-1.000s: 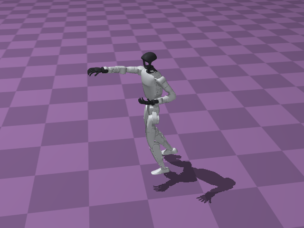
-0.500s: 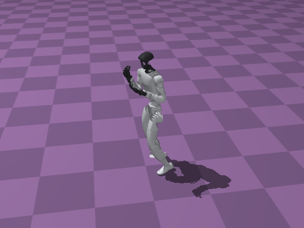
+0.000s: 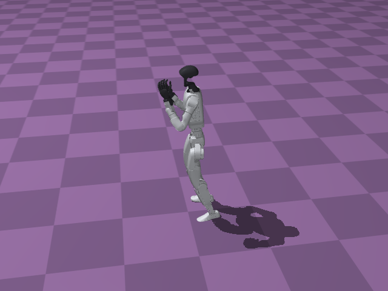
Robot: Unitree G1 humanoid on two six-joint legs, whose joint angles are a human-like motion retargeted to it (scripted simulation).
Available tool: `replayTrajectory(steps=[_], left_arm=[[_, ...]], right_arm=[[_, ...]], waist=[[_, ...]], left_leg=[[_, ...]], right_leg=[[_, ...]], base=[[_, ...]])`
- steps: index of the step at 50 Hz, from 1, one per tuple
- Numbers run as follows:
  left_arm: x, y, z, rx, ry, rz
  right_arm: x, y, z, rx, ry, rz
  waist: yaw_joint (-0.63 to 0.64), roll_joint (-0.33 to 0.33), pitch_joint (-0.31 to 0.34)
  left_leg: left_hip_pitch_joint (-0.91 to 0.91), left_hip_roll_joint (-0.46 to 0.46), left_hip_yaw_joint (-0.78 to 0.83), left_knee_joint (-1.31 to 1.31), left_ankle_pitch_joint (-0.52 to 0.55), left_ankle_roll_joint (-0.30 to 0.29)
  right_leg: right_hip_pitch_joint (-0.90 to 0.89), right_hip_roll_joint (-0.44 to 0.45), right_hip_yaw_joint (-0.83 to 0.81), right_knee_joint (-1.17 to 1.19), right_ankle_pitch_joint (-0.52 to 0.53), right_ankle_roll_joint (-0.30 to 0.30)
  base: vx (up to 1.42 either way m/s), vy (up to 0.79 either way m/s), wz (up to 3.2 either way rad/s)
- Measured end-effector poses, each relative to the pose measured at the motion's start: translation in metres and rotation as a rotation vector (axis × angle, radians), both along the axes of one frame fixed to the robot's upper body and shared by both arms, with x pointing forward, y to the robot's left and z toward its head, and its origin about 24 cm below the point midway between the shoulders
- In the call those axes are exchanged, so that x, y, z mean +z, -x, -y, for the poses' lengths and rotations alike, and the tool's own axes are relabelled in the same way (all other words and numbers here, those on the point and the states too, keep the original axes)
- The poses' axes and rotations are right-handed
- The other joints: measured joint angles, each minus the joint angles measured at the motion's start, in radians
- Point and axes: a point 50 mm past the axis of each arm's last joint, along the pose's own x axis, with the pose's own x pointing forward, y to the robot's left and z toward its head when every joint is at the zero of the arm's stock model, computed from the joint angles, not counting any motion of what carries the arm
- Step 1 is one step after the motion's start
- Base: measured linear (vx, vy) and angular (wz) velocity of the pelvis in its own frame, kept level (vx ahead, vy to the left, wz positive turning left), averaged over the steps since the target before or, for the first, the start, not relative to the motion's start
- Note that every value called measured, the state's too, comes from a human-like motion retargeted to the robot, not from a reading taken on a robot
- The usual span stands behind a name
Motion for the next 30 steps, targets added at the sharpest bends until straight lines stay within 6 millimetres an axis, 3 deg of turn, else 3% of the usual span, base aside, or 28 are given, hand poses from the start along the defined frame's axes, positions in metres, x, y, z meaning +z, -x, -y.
replayTrajectory(steps=[3, 5, 9, 13, 15, 19, 23, 25, 27, 30], left_arm=[[-0.01, 0.002, -0.011, 0.063, 0.083, -0.038], [-0.017, -0.001, -0.014, 0.094, 0.099, -0.082], [-0.03, -0.009, -0.011, 0.007, 0.11, -0.183], [-0.047, -0.012, -0.014, -0.135, 0.186, -0.296], [-0.061, -0.014, -0.02, -0.205, 0.252, -0.379], [-0.085, -0.006, -0.023, -0.28, 0.263, -0.507], [-0.106, -0.003, -0.019, -0.302, 0.203, -0.626], [-0.117, -0.004, -0.016, -0.335, 0.203, -0.681], [-0.122, -0.007, -0.012, -0.353, 0.226, -0.709], [-0.115, -0.013, -0.005, -0.337, 0.234, -0.672]], right_arm=[[0.004, 0.0, 0.007, -0.077, -0.006, 0.022], [0.007, -0.001, 0.01, -0.154, 0.016, 0.048], [0.015, -0.004, 0.009, -0.217, 0.052, 0.105], [0.03, -0.01, -0.004, -0.168, 0.071, 0.178], [0.038, -0.016, -0.01, -0.151, 0.054, 0.198], [0.043, -0.008, -0.015, -0.075, -0.07, 0.202], [0.039, 0.001, -0.024, -0.012, -0.099, 0.192], [0.038, 0.001, -0.029, 0.014, -0.062, 0.192], [0.037, 0.001, -0.034, 0.023, -0.013, 0.204], [0.037, -0.003, -0.041, 0.013, 0.057, 0.218]], waist=[[-0.04, -0.015, -0.053], [-0.039, -0.026, -0.066], [0.015, -0.056, -0.002], [0.085, -0.031, 0.11], [0.116, -0.019, 0.118], [0.179, -0.051, 0.048], [0.235, -0.066, -0.008], [0.234, -0.052, -0.011], [0.219, -0.022, 0.012], [0.204, 0.022, 0.058]], left_leg=[[0.016, -0.041, -0.041, -0.082, 0.126, -0.021], [0.016, -0.063, -0.073, -0.095, 0.147, -0.019], [-0.038, -0.059, -0.065, 0.144, -0.018, 0.022], [-0.123, 0.082, 0.035, 0.553, -0.206, 0.078], [-0.163, 0.123, 0.054, 0.631, -0.247, 0.11], [-0.16, 0.074, 0.072, 0.4, -0.204, 0.09], [-0.072, 0.011, 0.072, -0.006, 0.006, 0.023], [-0.036, 0.005, 0.034, -0.113, 0.105, -0.006], [-0.005, 0.025, -0.015, -0.127, 0.116, -0.041], [0.012, 0.064, -0.08, -0.071, -0.005, -0.053]], right_leg=[[0.096, 0.023, 0.085, -0.279, 0.223, 0.038], [0.132, 0.012, 0.091, -0.359, 0.29, 0.057], [0.186, -0.038, 0.039, -0.372, 0.168, 0.054], [0.158, -0.022, 0.05, -0.191, -0.018, -0.007], [0.09, -0.016, 0.059, -0.069, -0.065, -0.015], [0.099, -0.043, 0.025, -0.182, 0.044, 0.041], [0.163, -0.042, -0.012, -0.359, 0.254, 0.069], [0.199, -0.029, -0.04, -0.386, 0.3, 0.064], [0.222, -0.017, -0.082, -0.315, 0.239, 0.036], [0.155, -0.024, -0.139, 0.014, 0.043, -0.015]], base=[[0.13, -0.09, 0.1], [0.07, -0.08, 0.02], [0.0, -0.07, -0.1], [-0.03, -0.04, -0.29], [0.03, 0.01, -0.12], [0.14, 0.07, 0.35], [0.14, 0.15, 0.58], [0.11, 0.19, 0.9], [0.09, 0.2, 1.11], [0.04, 0.19, 1.15]])
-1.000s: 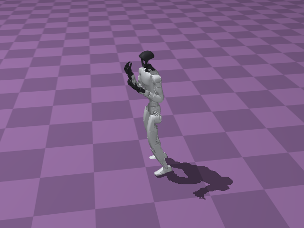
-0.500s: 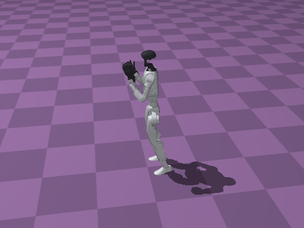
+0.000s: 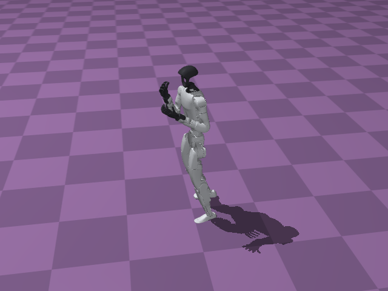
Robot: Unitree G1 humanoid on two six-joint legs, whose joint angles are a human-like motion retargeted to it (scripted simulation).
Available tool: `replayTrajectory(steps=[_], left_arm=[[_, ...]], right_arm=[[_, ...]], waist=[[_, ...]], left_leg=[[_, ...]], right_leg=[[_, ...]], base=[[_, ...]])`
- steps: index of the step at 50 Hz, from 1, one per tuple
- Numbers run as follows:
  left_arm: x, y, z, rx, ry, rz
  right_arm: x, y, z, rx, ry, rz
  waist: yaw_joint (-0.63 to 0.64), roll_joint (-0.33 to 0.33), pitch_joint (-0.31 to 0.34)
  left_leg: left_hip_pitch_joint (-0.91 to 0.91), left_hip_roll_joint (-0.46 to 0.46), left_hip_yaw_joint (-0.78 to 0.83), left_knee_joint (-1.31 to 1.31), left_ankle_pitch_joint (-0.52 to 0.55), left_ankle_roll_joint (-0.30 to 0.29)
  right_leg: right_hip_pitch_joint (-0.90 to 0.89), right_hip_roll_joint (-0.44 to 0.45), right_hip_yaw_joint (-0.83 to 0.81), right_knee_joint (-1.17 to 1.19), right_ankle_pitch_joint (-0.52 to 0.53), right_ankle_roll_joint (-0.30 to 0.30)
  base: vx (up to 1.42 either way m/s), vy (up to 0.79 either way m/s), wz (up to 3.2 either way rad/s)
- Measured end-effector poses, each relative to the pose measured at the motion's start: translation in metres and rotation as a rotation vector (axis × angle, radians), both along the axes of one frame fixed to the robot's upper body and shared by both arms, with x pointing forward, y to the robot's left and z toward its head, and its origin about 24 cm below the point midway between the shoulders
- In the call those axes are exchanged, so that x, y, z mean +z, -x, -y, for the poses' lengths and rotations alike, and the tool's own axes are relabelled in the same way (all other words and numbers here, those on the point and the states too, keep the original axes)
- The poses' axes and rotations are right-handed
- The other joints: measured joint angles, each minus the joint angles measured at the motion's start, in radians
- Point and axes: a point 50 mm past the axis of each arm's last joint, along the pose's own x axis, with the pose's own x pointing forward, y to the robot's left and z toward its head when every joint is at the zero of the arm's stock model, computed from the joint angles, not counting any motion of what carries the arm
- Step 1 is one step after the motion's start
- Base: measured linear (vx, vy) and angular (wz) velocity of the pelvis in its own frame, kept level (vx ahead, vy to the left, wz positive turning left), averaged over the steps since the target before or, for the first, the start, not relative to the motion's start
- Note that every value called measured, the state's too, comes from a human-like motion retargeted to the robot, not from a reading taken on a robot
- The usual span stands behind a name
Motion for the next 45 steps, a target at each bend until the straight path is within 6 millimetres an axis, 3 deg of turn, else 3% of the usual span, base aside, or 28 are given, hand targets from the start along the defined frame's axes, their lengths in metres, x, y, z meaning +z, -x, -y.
replayTrajectory(steps=[3, 5, 9, 12, 15, 17, 18, 20, 23, 26, 30, 32, 34, 36, 38, 40, 42, 45], left_arm=[[0.028, -0.009, 0.011, 0.005, -0.034, 0.138], [0.048, -0.009, 0.016, -0.017, -0.039, 0.235], [0.06, 0.003, 0.015, -0.069, 0.049, 0.313], [0.051, 0.007, 0.008, -0.065, 0.107, 0.274], [0.039, 0.002, 0.009, -0.072, 0.11, 0.213], [0.033, -0.003, 0.016, -0.127, 0.123, 0.158], [0.031, -0.006, 0.02, -0.16, 0.135, 0.133], [0.032, -0.009, 0.027, -0.261, 0.195, 0.106], [0.033, -0.009, 0.021, -0.332, 0.298, 0.098], [0.021, -0.006, 0.01, -0.352, 0.408, 0.047], [-0.008, -0.002, -0.006, -0.278, 0.406, -0.05], [-0.022, -0.001, -0.018, -0.182, 0.314, -0.103], [-0.034, 0.003, -0.027, -0.109, 0.249, -0.151], [-0.043, 0.006, -0.031, -0.076, 0.246, -0.195], [-0.048, 0.006, -0.031, -0.08, 0.424, -0.232], [-0.058, -0.004, -0.028, 0.0, 0.323, -0.309], [-0.054, -0.012, -0.013, -0.17, 0.537, -0.25], [-0.075, -0.024, -0.027, 0.085, 0.479, -0.421]], right_arm=[[-0.007, -0.011, 0.002, -0.024, 0.039, -0.053], [-0.018, -0.014, 0.009, -0.049, 0.031, -0.113], [-0.028, 0.002, 0.02, -0.03, -0.051, -0.157], [-0.026, 0.011, 0.03, -0.045, -0.072, -0.13], [-0.025, 0.014, 0.034, -0.121, -0.07, -0.106], [-0.028, 0.011, 0.034, -0.195, -0.062, -0.114], [-0.028, 0.007, 0.033, -0.29, -0.031, -0.098], [-0.025, 0.0, 0.028, -0.257, -0.06, -0.113], [0.0, -0.008, 0.012, -0.118, -0.126, -0.053], [0.026, -0.005, 0.001, -0.086, -0.164, 0.068], [0.034, 0.006, -0.003, -0.023, -0.232, 0.111], [0.03, 0.008, -0.002, -0.012, -0.225, 0.098], [0.026, 0.009, -0.003, -0.005, -0.202, 0.095], [0.022, 0.01, -0.004, -0.017, -0.169, 0.103], [0.02, 0.01, -0.003, -0.071, -0.161, 0.117], [0.017, 0.006, 0.001, -0.182, -0.109, 0.128], [0.013, 0.003, 0.008, -0.186, -0.066, 0.114], [-0.007, -0.003, 0.029, -0.328, -0.037, 0.005]], waist=[[0.012, -0.02, 0.028], [0.046, -0.042, 0.034], [0.046, -0.06, -0.021], [-0.031, -0.075, -0.061], [-0.067, -0.102, -0.072], [-0.046, -0.126, -0.054], [-0.027, -0.14, -0.034], [0.011, -0.151, 0.024], [0.073, -0.11, 0.09], [0.133, -0.119, 0.086], [0.207, -0.156, 0.004], [0.244, -0.147, -0.041], [0.268, -0.121, -0.072], [0.273, -0.082, -0.083], [0.262, -0.048, -0.065], [0.251, -0.038, -0.015], [0.256, -0.03, 0.06], [0.291, -0.043, 0.146]], left_leg=[[-0.096, -0.009, -0.056, 0.19, -0.136, 0.005], [-0.132, -0.035, -0.077, 0.236, -0.142, 0.026], [-0.088, -0.078, -0.101, 0.038, 0.039, 0.03], [-0.063, -0.106, -0.153, -0.079, 0.203, -0.011], [-0.044, -0.13, -0.142, -0.125, 0.248, -0.03], [-0.048, -0.132, -0.032, -0.052, 0.171, 0.022], [-0.066, -0.126, 0.032, 0.043, 0.105, 0.062], [-0.135, -0.082, 0.122, 0.324, -0.04, 0.135], [-0.235, 0.013, 0.115, 0.655, -0.164, 0.159], [-0.249, -0.005, 0.084, 0.626, -0.184, 0.165], [-0.165, -0.098, 0.015, 0.228, -0.061, 0.139], [-0.108, -0.122, -0.064, 0.016, 0.067, 0.093], [-0.072, -0.118, -0.156, -0.108, 0.171, 0.039], [-0.052, -0.093, -0.221, -0.14, 0.201, -0.004], [-0.046, -0.067, -0.236, -0.102, 0.129, 0.001], [-0.065, -0.079, -0.23, 0.005, 0.0, 0.075], [-0.138, -0.084, -0.216, 0.218, -0.139, 0.077], [-0.204, -0.108, -0.13, 0.4, -0.208, 0.168]], right_leg=[[-0.124, -0.061, -0.016, 0.308, -0.141, -0.022], [-0.166, -0.09, -0.017, 0.362, -0.175, -0.035], [-0.132, -0.036, 0.0, 0.085, -0.102, -0.031], [-0.047, 0.03, 0.048, -0.226, 0.073, 0.013], [0.009, 0.031, 0.064, -0.37, 0.248, 0.057], [0.039, -0.003, 0.036, -0.381, 0.224, 0.069], [0.053, -0.026, 0.024, -0.371, 0.174, 0.07], [0.076, -0.058, 0.01, -0.326, 0.046, 0.06], [0.045, -0.034, 0.033, -0.186, -0.108, 0.019], [-0.01, -0.034, 0.068, -0.113, -0.103, 0.022], [0.03, -0.023, 0.077, -0.293, 0.112, 0.073], [0.053, 0.01, 0.098, -0.365, 0.22, 0.073], [0.066, 0.043, 0.095, -0.372, 0.259, 0.053], [0.061, 0.062, 0.038, -0.274, 0.203, 0.01], [0.015, 0.038, -0.047, -0.039, 0.075, -0.024], [-0.039, -0.038, -0.106, 0.231, -0.055, -0.04], [-0.078, -0.11, -0.138, 0.424, -0.156, -0.043], [-0.13, -0.221, -0.147, 0.537, -0.236, -0.058]], base=[[0.02, 0.11, 1.08], [0.09, 0.05, 0.69], [0.16, -0.02, 0.59], [0.13, -0.11, 1.11], [0.06, -0.12, 0.98], [0.01, -0.12, 0.61], [-0.02, -0.12, 0.4], [-0.04, -0.12, 0.19], [-0.01, -0.09, -0.32], [0.12, -0.03, -0.53], [0.25, 0.03, -0.17], [0.24, 0.07, -0.37], [0.19, 0.08, -0.43], [0.14, 0.08, -0.13], [0.07, 0.09, 0.34], [0.0, 0.07, 0.63], [-0.01, 0.02, 0.26], [0.05, 0.03, -0.91]])
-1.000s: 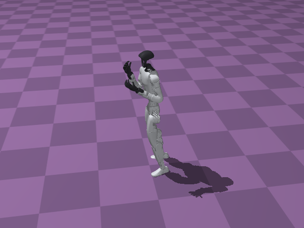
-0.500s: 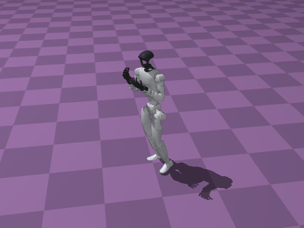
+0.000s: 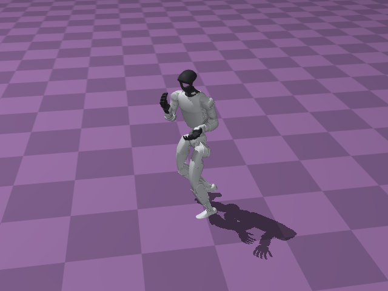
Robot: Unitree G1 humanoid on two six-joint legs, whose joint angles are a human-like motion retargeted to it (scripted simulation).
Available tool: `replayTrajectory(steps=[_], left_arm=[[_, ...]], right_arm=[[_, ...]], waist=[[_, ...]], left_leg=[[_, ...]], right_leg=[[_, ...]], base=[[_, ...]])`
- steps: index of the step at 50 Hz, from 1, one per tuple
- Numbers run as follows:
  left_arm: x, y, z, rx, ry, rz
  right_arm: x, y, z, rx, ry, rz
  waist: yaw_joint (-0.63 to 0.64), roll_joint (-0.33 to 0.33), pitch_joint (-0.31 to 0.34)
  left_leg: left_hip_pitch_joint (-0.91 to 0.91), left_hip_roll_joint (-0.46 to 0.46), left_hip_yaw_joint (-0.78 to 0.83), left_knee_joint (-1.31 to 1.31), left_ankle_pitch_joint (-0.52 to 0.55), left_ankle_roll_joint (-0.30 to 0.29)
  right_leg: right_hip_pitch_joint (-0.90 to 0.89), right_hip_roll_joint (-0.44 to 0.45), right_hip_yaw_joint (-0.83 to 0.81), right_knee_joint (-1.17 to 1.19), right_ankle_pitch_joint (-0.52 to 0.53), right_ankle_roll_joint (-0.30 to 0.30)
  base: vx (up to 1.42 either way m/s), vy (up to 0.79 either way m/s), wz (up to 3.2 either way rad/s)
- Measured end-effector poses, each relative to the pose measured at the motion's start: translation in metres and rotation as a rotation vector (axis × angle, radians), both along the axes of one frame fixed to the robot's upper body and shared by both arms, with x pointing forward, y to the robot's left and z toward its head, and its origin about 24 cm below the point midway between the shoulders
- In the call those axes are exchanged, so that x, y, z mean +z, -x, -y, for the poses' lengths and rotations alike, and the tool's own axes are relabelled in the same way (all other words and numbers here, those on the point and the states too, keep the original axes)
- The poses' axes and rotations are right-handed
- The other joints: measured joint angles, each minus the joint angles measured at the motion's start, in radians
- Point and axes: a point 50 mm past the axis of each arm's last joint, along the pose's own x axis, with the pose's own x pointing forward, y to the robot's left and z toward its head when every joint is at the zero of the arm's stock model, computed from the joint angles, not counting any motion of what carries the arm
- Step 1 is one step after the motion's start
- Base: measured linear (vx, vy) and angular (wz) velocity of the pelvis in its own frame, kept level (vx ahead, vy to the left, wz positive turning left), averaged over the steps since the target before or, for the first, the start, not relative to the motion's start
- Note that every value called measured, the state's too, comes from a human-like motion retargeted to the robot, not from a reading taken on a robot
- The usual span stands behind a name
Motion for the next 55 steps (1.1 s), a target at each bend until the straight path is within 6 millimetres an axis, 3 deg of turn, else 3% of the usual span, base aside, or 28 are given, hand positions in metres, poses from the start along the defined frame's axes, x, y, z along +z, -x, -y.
replayTrajectory(steps=[2, 5, 7, 9, 12, 14, 16, 18, 19, 20, 21, 23, 24, 25, 28, 30, 33, 35, 37, 39, 40, 41, 43, 45, 48, 50, 52, 55], left_arm=[[0.002, 0.013, -0.016, 0.07, 0.145, 0.06], [0.018, 0.045, -0.032, -0.002, 0.493, 0.43], [0.03, 0.049, -0.038, -0.008, 0.365, 0.458], [0.058, 0.042, -0.048, 0.079, 0.022, 0.462], [0.129, 0.008, -0.045, 0.385, -0.445, 0.43], [0.187, -0.03, -0.028, 0.836, -0.961, 0.403], [0.257, -0.079, -0.026, 1.331, -1.571, 0.345], [0.319, -0.113, -0.052, 1.756, -2.273, -0.002], [0.337, -0.119, -0.071, -1.8, 2.527, 0.256], [0.352, -0.118, -0.09, -1.541, 2.37, 0.475], [0.357, -0.114, -0.103, -1.486, 2.393, 0.608], [0.376, -0.101, -0.105, -1.62, 2.544, 0.668], [0.382, -0.099, -0.086, 1.677, -2.51, -0.475], [0.386, -0.093, -0.063, 1.682, -2.377, -0.22], [0.303, -0.1, 0.015, 1.479, -2.158, 0.433], [0.227, -0.089, 0.033, 1.088, -1.962, 0.586], [0.111, -0.063, 0.025, 0.271, -1.432, 0.422], [0.049, -0.04, 0.013, -0.018, -1.045, 0.247], [0.013, -0.015, 0.001, -0.106, -0.828, 0.135], [0.0, 0.003, -0.011, -0.136, -0.701, 0.112], [-0.001, 0.009, -0.017, -0.144, -0.651, 0.123], [0.004, 0.01, -0.019, -0.15, -0.626, 0.149], [0.019, 0.006, -0.021, -0.139, -0.644, 0.207], [0.034, 0.0, -0.024, -0.092, -0.723, 0.249], [0.04, -0.003, -0.047, 0.082, -0.817, 0.196], [0.033, 0.0, -0.066, 0.227, -0.84, 0.087], [0.025, 0.007, -0.08, 0.327, -0.786, 0.004], [0.019, 0.008, -0.079, 0.321, -0.55, 0.031]], right_arm=[[-0.022, 0.006, 0.009, 0.028, 0.022, -0.112], [-0.054, 0.026, 0.017, 0.195, 0.034, -0.314], [-0.062, 0.032, 0.028, 0.174, 0.064, -0.385], [-0.063, 0.03, 0.038, 0.083, 0.153, -0.406], [-0.06, 0.015, 0.051, -0.105, 0.316, -0.4], [-0.05, 0.01, 0.06, -0.22, 0.384, -0.339], [-0.031, 0.008, 0.071, -0.316, 0.368, -0.225], [-0.01, 0.013, 0.079, -0.376, 0.303, -0.09], [-0.001, 0.016, 0.078, -0.387, 0.271, -0.024], [0.007, 0.019, 0.075, -0.391, 0.243, 0.04], [0.013, 0.02, 0.071, -0.4, 0.242, 0.091], [0.024, 0.023, 0.064, -0.412, 0.222, 0.183], [0.028, 0.024, 0.063, -0.423, 0.209, 0.215], [0.033, 0.026, 0.063, -0.437, 0.198, 0.241], [0.032, 0.02, 0.054, -0.464, 0.219, 0.209], [0.033, 0.009, 0.042, -0.458, 0.25, 0.187], [0.041, -0.028, 0.015, -0.536, 0.327, 0.162], [0.055, -0.064, -0.004, -0.65, 0.433, 0.136], [0.081, -0.116, -0.018, -0.809, 0.606, 0.081], [0.106, -0.174, -0.01, -1.075, 0.828, -0.026], [0.12, -0.197, 0.012, -1.271, 0.941, -0.099], [0.122, -0.213, 0.038, -1.432, 1.164, -0.208], [0.132, -0.214, 0.113, -1.677, 1.337, -0.536], [0.146, -0.195, 0.167, -1.704, 1.114, -0.748], [0.161, -0.183, 0.148, -1.279, 0.608, -0.529], [0.131, -0.179, 0.107, -1.004, 0.432, -0.351], [0.084, -0.166, 0.066, -0.868, 0.416, -0.237], [0.031, -0.126, 0.034, -0.561, 0.351, -0.192]], waist=[[-0.01, -0.007, -0.016], [-0.086, -0.006, -0.123], [-0.162, 0.026, -0.179], [-0.276, 0.048, -0.226], [-0.491, 0.07, -0.276], [-0.645, 0.066, -0.284], [-0.794, 0.042, -0.233], [-0.904, 0.044, -0.144], [-0.94, 0.052, -0.1], [-0.971, 0.06, -0.057], [-0.982, 0.06, -0.026], [-0.991, 0.044, 0.013], [-0.975, 0.036, 0.016], [-0.95, 0.031, 0.014], [-0.84, 0.04, -0.101], [-0.769, 0.034, -0.185], [-0.604, 0.028, -0.259], [-0.453, 0.043, -0.28], [-0.302, 0.083, -0.271], [-0.16, 0.1, -0.249], [-0.087, 0.1, -0.237], [-0.023, 0.073, -0.212], [0.081, 0.01, -0.15], [0.145, -0.018, -0.085], [0.165, 0.007, -0.034], [0.144, -0.011, -0.043], [0.099, -0.049, -0.072], [0.013, -0.098, -0.087]], left_leg=[[0.031, 0.015, 0.08, -0.065, 0.03, -0.039], [0.116, 0.027, 0.197, -0.293, 0.175, -0.088], [0.164, 0.023, 0.249, -0.416, 0.305, -0.098], [0.205, 0.007, 0.301, -0.482, 0.397, -0.113], [0.258, -0.004, 0.428, -0.462, 0.399, -0.117], [0.254, 0.029, 0.495, -0.302, 0.316, -0.104], [0.198, 0.116, 0.488, -0.01, 0.192, -0.081], [0.111, 0.243, 0.43, 0.305, 0.073, -0.06], [0.072, 0.299, 0.404, 0.422, 0.026, -0.054], [0.037, 0.349, 0.381, 0.522, -0.017, -0.049], [0.025, 0.373, 0.376, 0.568, -0.047, -0.04], [0.012, 0.404, 0.376, 0.602, -0.084, -0.022], [0.018, 0.399, 0.381, 0.572, -0.082, -0.014], [0.029, 0.386, 0.388, 0.524, -0.072, -0.008], [0.083, 0.264, 0.37, 0.217, 0.009, -0.031], [0.119, 0.166, 0.315, -0.038, 0.084, -0.065], [0.187, 0.078, 0.164, -0.392, 0.277, -0.118], [0.221, 0.078, 0.038, -0.527, 0.395, -0.18], [0.257, 0.113, -0.045, -0.567, 0.46, -0.276], [0.276, 0.126, -0.05, -0.536, 0.429, -0.318], [0.274, 0.134, -0.032, -0.498, 0.376, -0.317], [0.243, 0.104, -0.022, -0.418, 0.293, -0.262], [0.155, 0.033, -0.029, -0.224, 0.142, -0.141], [0.083, -0.018, -0.055, -0.064, 0.07, -0.074], [0.115, -0.018, -0.078, -0.103, 0.124, -0.144], [0.173, -0.003, -0.085, -0.241, 0.212, -0.184], [0.198, 0.0, -0.082, -0.375, 0.324, -0.185], [0.182, -0.022, -0.032, -0.467, 0.441, -0.163]], right_leg=[[-0.022, -0.027, -0.02, -0.077, -0.003, 0.008], [-0.049, 0.04, 0.032, -0.362, 0.08, 0.053], [-0.037, 0.134, 0.201, -0.623, 0.237, 0.091], [-0.009, 0.189, 0.416, -0.821, 0.423, 0.138], [0.039, 0.19, 0.598, -0.937, 0.587, 0.223], [0.084, 0.158, 0.574, -0.945, 0.543, 0.23], [0.125, 0.148, 0.514, -0.91, 0.403, 0.188], [0.118, 0.197, 0.483, -0.807, 0.236, 0.105], [0.076, 0.234, 0.485, -0.704, 0.157, 0.056], [0.019, 0.272, 0.493, -0.581, 0.081, 0.006], [-0.025, 0.295, 0.504, -0.489, 0.042, -0.013], [-0.087, 0.331, 0.523, -0.375, 0.002, -0.037], [-0.09, 0.336, 0.528, -0.381, 0.013, -0.03], [-0.081, 0.336, 0.531, -0.41, 0.034, -0.017], [0.028, 0.293, 0.498, -0.669, 0.234, 0.059], [0.105, 0.271, 0.468, -0.861, 0.428, 0.092], [0.154, 0.272, 0.304, -0.969, 0.639, 0.097], [0.18, 0.29, 0.098, -0.926, 0.632, 0.043], [0.193, 0.316, 0.007, -0.76, 0.516, -0.028], [0.148, 0.314, 0.051, -0.494, 0.391, -0.032], [0.113, 0.314, 0.091, -0.359, 0.338, -0.019], [0.076, 0.265, 0.114, -0.232, 0.284, 0.004], [0.03, 0.149, 0.124, -0.034, 0.181, 0.034], [0.04, 0.057, 0.098, 0.041, 0.111, 0.017], [0.097, 0.088, 0.12, -0.105, 0.098, -0.035], [0.125, 0.172, 0.192, -0.314, 0.132, -0.035], [0.148, 0.246, 0.294, -0.593, 0.232, -0.005], [0.16, 0.263, 0.378, -0.884, 0.417, 0.065]], base=[[0.17, 0.05, -1.82], [0.22, 0.0, -1.97], [0.21, -0.09, -1.76], [0.19, -0.15, -1.43], [0.13, -0.17, -0.56], [0.02, -0.2, 0.42], [-0.08, -0.19, 0.63], [-0.12, -0.13, 0.04], [-0.12, -0.09, -0.61], [-0.09, -0.07, -0.93], [-0.05, -0.06, -1.05], [0.05, -0.07, -0.96], [0.16, -0.08, -0.72], [0.24, -0.07, -0.46], [0.3, -0.05, -0.01], [0.28, -0.04, 0.19], [0.23, -0.03, -0.33], [0.23, -0.01, -0.68], [0.2, 0.06, -0.42], [0.12, 0.07, -0.01], [0.05, 0.02, 0.31], [0.02, 0.02, 0.63], [-0.01, 0.04, 1.21], [0.02, -0.02, 1.42], [0.11, -0.1, 0.76], [0.13, -0.17, 0.25], [0.08, -0.18, 0.37], [-0.02, -0.17, 0.81]])
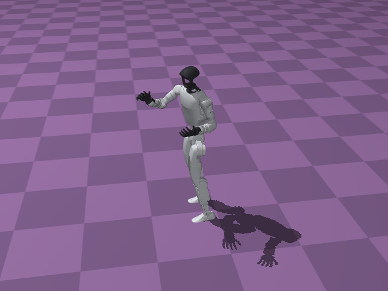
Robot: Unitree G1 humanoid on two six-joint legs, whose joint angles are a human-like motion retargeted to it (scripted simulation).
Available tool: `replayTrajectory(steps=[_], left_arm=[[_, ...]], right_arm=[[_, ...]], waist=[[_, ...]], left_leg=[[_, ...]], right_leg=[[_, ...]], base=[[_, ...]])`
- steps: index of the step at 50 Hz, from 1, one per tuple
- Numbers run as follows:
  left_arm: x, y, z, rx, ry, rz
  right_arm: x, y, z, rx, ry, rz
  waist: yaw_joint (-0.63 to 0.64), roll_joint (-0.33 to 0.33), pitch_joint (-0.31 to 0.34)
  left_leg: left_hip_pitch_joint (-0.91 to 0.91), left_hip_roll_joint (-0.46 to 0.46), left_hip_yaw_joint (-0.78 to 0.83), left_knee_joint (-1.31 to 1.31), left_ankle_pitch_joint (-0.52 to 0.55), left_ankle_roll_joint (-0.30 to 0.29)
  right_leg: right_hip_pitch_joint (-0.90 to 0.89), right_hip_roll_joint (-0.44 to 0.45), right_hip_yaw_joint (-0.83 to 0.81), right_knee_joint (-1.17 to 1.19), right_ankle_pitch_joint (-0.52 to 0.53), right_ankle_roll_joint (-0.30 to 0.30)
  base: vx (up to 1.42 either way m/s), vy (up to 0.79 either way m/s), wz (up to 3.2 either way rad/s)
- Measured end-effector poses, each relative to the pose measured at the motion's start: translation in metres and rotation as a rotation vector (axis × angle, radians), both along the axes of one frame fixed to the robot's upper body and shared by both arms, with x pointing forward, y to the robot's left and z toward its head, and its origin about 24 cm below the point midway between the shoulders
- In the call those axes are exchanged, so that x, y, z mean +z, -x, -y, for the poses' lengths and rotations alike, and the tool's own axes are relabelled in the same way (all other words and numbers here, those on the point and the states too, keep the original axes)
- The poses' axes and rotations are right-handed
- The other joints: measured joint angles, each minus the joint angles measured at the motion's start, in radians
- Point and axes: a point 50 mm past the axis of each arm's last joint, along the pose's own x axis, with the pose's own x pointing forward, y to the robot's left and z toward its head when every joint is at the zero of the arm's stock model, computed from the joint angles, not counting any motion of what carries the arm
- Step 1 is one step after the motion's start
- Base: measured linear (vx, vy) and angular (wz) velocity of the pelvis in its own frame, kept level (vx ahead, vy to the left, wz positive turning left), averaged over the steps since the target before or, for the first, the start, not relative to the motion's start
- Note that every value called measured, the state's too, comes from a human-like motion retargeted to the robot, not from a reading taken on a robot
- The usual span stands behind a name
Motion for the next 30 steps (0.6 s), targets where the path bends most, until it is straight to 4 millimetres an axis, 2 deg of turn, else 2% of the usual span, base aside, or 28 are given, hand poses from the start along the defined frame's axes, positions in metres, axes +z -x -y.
replayTrajectory(steps=[2, 3, 5, 6, 7, 8, 9, 10, 12, 15, 18, 20, 22, 24, 26, 30], left_arm=[[0.002, -0.008, 0.015, -0.118, 0.147, 0.066], [0.005, -0.011, 0.025, -0.181, 0.205, 0.092], [0.019, -0.016, 0.05, -0.312, 0.287, 0.147], [0.029, -0.017, 0.063, -0.404, 0.421, 0.197], [0.038, -0.017, 0.075, -0.485, 0.47, 0.229], [0.048, -0.017, 0.083, -0.531, 0.344, 0.252], [0.055, -0.016, 0.088, -0.576, 0.296, 0.279], [0.061, -0.015, 0.092, -0.622, 0.285, 0.307], [0.063, -0.009, 0.091, -0.635, 0.314, 0.331], [0.057, 0.007, 0.092, -0.65, 0.387, 0.359], [0.053, 0.019, 0.093, -0.664, 0.373, 0.344], [0.054, 0.025, 0.092, -0.669, 0.335, 0.349], [0.059, 0.029, 0.091, -0.654, 0.28, 0.378], [0.067, 0.031, 0.091, -0.607, 0.22, 0.417], [0.077, 0.03, 0.095, -0.545, 0.169, 0.455], [0.111, 0.011, 0.118, -0.507, 0.051, 0.553]], right_arm=[[-0.028, 0.034, 0.001, 0.198, -0.139, -0.034], [-0.04, 0.051, 0.003, 0.27, -0.209, -0.049], [-0.057, 0.081, 0.005, 0.386, -0.343, -0.067], [-0.062, 0.093, 0.004, 0.441, -0.419, -0.073], [-0.064, 0.103, 0.004, 0.495, -0.479, -0.074], [-0.064, 0.111, 0.006, 0.549, -0.501, -0.065], [-0.062, 0.115, 0.008, 0.593, -0.513, -0.059], [-0.06, 0.118, 0.011, 0.632, -0.521, -0.054], [-0.06, 0.118, 0.012, 0.679, -0.508, -0.079], [-0.073, 0.121, 0.006, 0.678, -0.549, -0.119], [-0.092, 0.13, 0.003, 0.696, -0.65, -0.205], [-0.099, 0.135, 0.005, 0.692, -0.638, -0.252], [-0.099, 0.139, 0.004, 0.69, -0.582, -0.272], [-0.097, 0.142, 0.0, 0.7, -0.54, -0.265], [-0.094, 0.142, -0.006, 0.724, -0.523, -0.249], [-0.095, 0.13, -0.01, 0.668, -0.502, -0.235]], waist=[[-0.044, -0.008, 0.01], [-0.062, -0.008, 0.022], [-0.095, -0.007, 0.059], [-0.109, 0.003, 0.081], [-0.122, 0.015, 0.105], [-0.134, 0.032, 0.129], [-0.147, 0.043, 0.151], [-0.159, 0.052, 0.171], [-0.202, 0.05, 0.169], [-0.265, 0.025, 0.111], [-0.265, 0.003, 0.036], [-0.258, -0.001, -0.014], [-0.267, 0.015, -0.034], [-0.302, 0.045, -0.021], [-0.365, 0.069, 0.014], [-0.488, 0.02, 0.095]], left_leg=[[-0.017, 0.001, 0.101, 0.023, -0.003, 0.027], [-0.03, 0.004, 0.165, 0.072, -0.034, 0.054], [-0.084, 0.021, 0.271, 0.272, -0.15, 0.123], [-0.123, 0.046, 0.292, 0.413, -0.222, 0.15], [-0.158, 0.074, 0.305, 0.547, -0.287, 0.175], [-0.187, 0.104, 0.3, 0.667, -0.34, 0.195], [-0.207, 0.127, 0.291, 0.754, -0.378, 0.207], [-0.222, 0.146, 0.281, 0.824, -0.408, 0.215], [-0.242, 0.158, 0.267, 0.856, -0.427, 0.223], [-0.207, 0.14, 0.266, 0.726, -0.401, 0.199], [-0.126, 0.071, 0.235, 0.473, -0.285, 0.167], [-0.081, 0.029, 0.18, 0.313, -0.175, 0.144], [-0.035, 0.025, 0.155, 0.206, -0.124, 0.128], [0.018, 0.047, 0.171, 0.148, -0.165, 0.114], [0.058, 0.069, 0.186, 0.14, -0.267, 0.112], [0.042, 0.03, 0.175, 0.279, -0.449, 0.148]], right_leg=[[0.004, -0.019, -0.027, -0.044, 0.047, 0.031], [0.012, -0.035, -0.044, -0.042, 0.037, 0.042], [0.035, -0.067, -0.072, -0.021, -0.032, 0.056], [0.044, -0.07, -0.087, 0.005, -0.087, 0.059], [0.047, -0.069, -0.101, 0.041, -0.142, 0.057], [0.041, -0.061, -0.112, 0.098, -0.199, 0.048], [0.021, -0.055, -0.115, 0.169, -0.245, 0.042], [-0.006, -0.052, -0.115, 0.248, -0.287, 0.036], [-0.07, -0.052, -0.102, 0.337, -0.296, 0.036], [-0.068, -0.056, -0.099, 0.242, -0.196, 0.068], [-0.035, -0.063, -0.063, 0.077, -0.042, 0.084], [-0.046, -0.057, -0.023, 0.019, 0.036, 0.082], [-0.065, -0.042, -0.002, 0.014, 0.057, 0.074], [-0.084, -0.026, -0.013, 0.085, 0.009, 0.054], [-0.137, -0.021, -0.042, 0.29, -0.105, 0.037], [-0.259, -0.109, -0.074, 0.774, -0.317, 0.043]], base=[[-0.06, -0.15, 1.02], [-0.07, -0.14, 1.0], [-0.08, -0.13, 0.94], [-0.09, -0.12, 0.8], [-0.1, -0.1, 0.64], [-0.1, -0.08, 0.44], [-0.1, -0.06, 0.22], [-0.07, -0.02, 0.01], [0.0, 0.0, 0.0], [0.06, 0.05, -0.14], [0.07, 0.13, -0.67], [0.0, 0.16, -1.06], [-0.08, 0.18, -1.05], [-0.13, 0.18, -0.75], [-0.17, 0.17, -0.18], [-0.13, 0.1, 0.3]])
